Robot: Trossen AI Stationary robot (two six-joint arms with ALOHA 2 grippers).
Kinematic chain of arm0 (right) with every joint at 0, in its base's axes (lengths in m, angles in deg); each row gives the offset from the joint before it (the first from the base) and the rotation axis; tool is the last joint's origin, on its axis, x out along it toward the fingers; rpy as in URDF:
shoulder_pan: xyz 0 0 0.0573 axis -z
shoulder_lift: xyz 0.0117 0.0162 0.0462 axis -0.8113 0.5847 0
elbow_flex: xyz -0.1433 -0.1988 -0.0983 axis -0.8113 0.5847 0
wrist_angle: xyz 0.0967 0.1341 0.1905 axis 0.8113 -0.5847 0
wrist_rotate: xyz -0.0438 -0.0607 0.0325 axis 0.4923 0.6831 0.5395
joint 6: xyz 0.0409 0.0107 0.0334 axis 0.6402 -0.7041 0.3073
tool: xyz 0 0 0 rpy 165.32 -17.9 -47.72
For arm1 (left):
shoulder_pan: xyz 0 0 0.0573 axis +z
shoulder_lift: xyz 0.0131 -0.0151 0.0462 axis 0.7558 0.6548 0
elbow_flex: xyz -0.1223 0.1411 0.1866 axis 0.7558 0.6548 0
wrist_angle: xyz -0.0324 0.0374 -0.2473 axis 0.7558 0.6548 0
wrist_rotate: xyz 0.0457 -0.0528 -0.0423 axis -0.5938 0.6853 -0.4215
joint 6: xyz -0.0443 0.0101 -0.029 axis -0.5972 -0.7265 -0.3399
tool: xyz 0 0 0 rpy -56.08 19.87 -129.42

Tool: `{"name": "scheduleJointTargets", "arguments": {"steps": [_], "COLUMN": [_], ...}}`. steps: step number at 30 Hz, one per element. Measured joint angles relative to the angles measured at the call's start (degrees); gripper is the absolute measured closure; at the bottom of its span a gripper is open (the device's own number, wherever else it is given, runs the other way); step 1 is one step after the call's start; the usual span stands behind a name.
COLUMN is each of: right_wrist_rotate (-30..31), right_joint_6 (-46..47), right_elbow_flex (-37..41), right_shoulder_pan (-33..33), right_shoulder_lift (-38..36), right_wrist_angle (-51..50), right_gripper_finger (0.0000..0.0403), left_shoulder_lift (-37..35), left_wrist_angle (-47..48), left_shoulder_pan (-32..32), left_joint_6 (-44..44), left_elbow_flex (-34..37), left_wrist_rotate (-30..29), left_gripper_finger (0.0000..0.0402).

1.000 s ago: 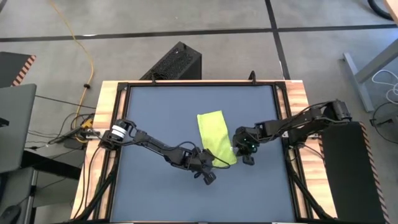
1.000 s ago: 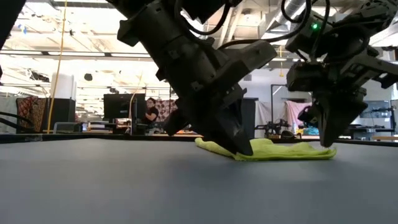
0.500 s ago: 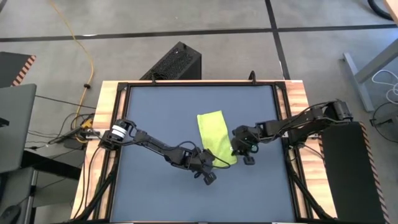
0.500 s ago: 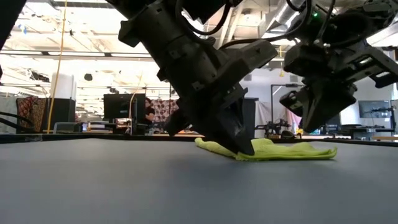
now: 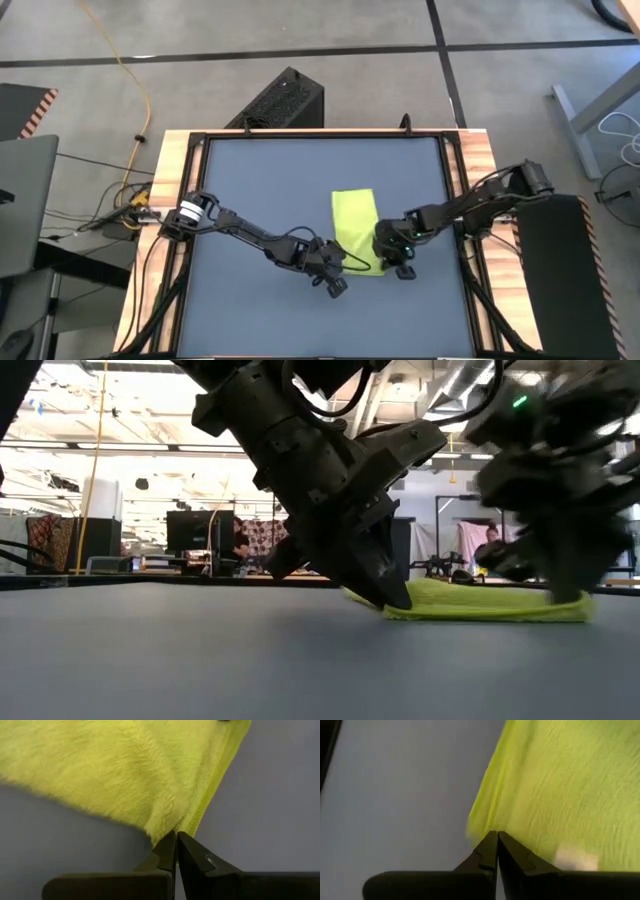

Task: Roll towel into tight, uniform cylinder
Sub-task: Roll the green towel

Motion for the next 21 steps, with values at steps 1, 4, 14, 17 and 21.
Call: {"name": "scheduleJointTargets", "arguments": {"steps": [1, 4, 14, 17, 21], "right_wrist_rotate": [0.0, 2.0, 17.5, 23.9, 30.3], "right_joint_6": [1.7, 7.4, 32.2, 35.8, 36.6], "right_elbow_flex": [0.1, 0.1, 0.0, 0.0, 0.0], "right_shoulder_pan": [-0.7, -2.5, -11.9, -17.2, -23.2], "right_shoulder_lift": [-1.3, -4.3, -6.5, -6.5, -6.5], "right_wrist_angle": [-0.8, 0.4, 13.1, 14.7, 15.5], "right_gripper_finger": [0.0363, 0.0363, 0.0363, 0.0363, 0.0362], "left_shoulder_lift": [0.0, 0.0, -0.1, -0.1, -0.1], "left_wrist_angle": [0.3, 0.5, 0.9, 1.0, 2.1], "left_shoulder_pan": [0.0, 0.0, -3.0, -4.1, -4.8], "left_joint_6": [1.0, 4.5, 15.0, 15.1, 14.5], "left_elbow_flex": [0.0, 0.0, 0.0, 0.0, 0.0], "left_wrist_rotate": [0.1, 0.5, 8.3, 6.3, 5.4], "left_gripper_finger": [0.0401, 0.0401, 0.0401, 0.0401, 0.0396]}}
